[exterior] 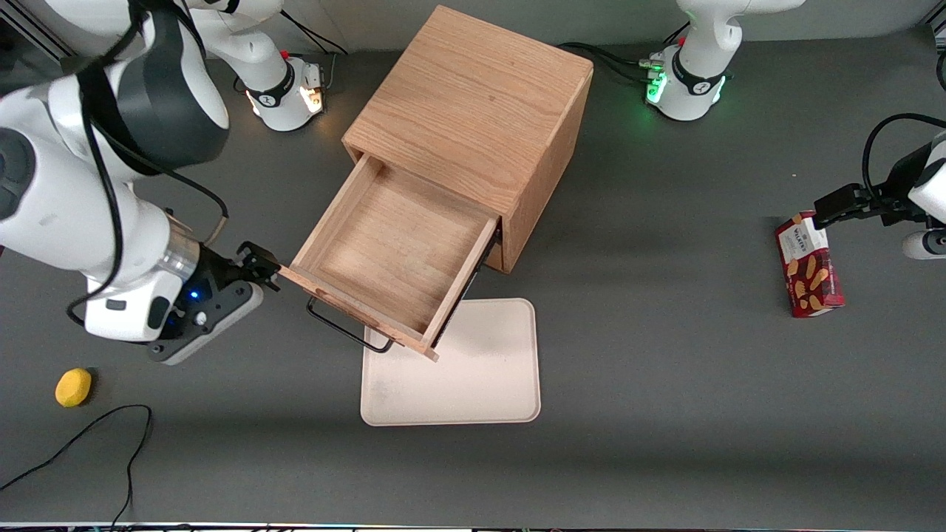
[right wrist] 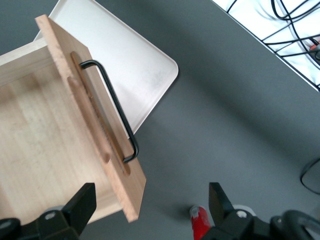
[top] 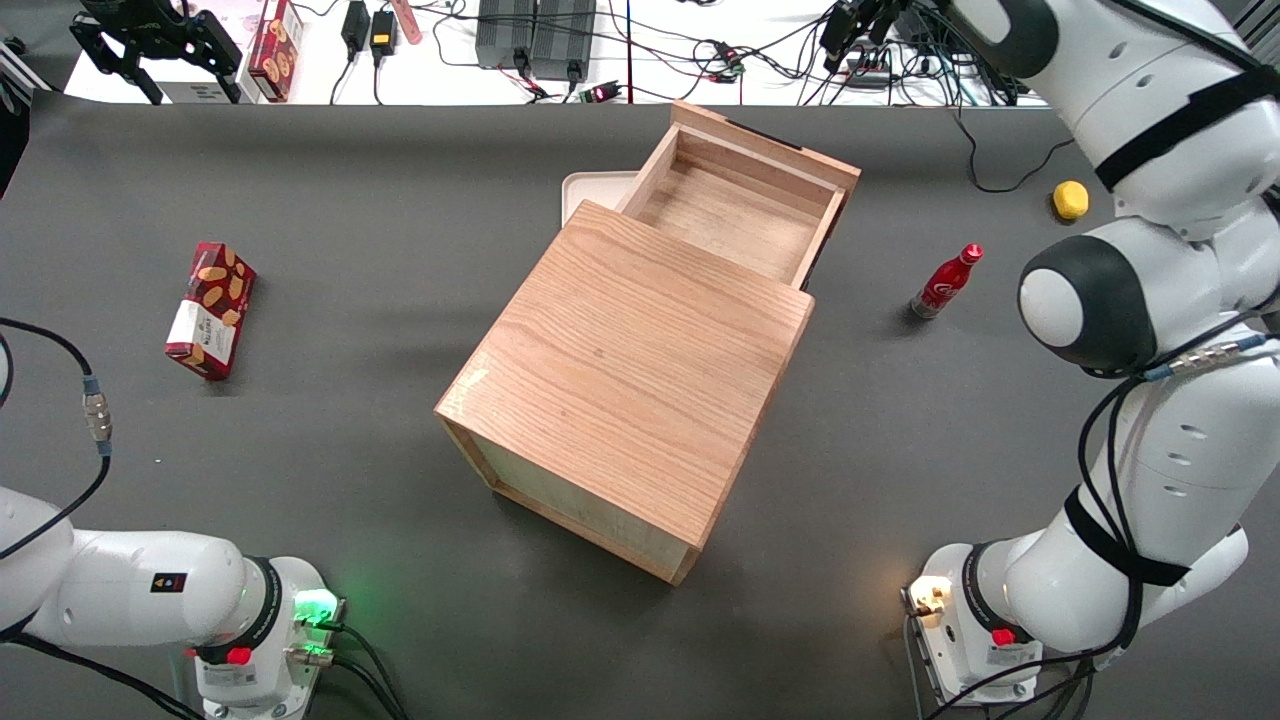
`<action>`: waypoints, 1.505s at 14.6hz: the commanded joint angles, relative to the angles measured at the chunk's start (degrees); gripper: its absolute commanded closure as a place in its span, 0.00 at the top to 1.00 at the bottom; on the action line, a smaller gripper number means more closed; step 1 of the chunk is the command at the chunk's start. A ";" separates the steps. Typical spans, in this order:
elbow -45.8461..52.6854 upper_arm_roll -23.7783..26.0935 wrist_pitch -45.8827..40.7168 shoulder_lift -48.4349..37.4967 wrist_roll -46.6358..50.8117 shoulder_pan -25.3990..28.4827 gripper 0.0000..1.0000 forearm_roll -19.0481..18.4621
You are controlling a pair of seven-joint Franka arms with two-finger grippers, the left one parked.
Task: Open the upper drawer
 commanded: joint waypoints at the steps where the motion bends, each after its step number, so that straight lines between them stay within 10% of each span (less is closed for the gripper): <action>1: -0.60 -0.09 -4.06 -2.63 2.64 -0.20 1.00 -0.74; 22: -28.36 -4.22 -0.48 -27.50 9.59 -12.33 1.00 -0.04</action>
